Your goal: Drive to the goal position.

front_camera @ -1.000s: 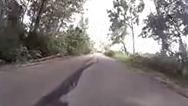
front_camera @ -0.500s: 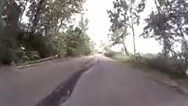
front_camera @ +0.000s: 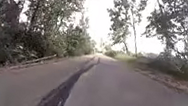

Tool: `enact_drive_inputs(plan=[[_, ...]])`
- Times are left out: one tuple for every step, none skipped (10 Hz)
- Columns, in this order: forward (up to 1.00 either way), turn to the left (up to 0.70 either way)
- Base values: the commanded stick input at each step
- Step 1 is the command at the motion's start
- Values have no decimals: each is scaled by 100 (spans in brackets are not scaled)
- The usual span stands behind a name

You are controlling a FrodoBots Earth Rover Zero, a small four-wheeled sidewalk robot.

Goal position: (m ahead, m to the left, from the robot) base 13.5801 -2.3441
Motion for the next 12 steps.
enact_drive_inputs(plan=[[70,0],[70,0],[70,0],[70,0],[70,0],[70,0],[70,0],[70,0],[70,-1],[70,-2],[70,-2],[70,-2]])
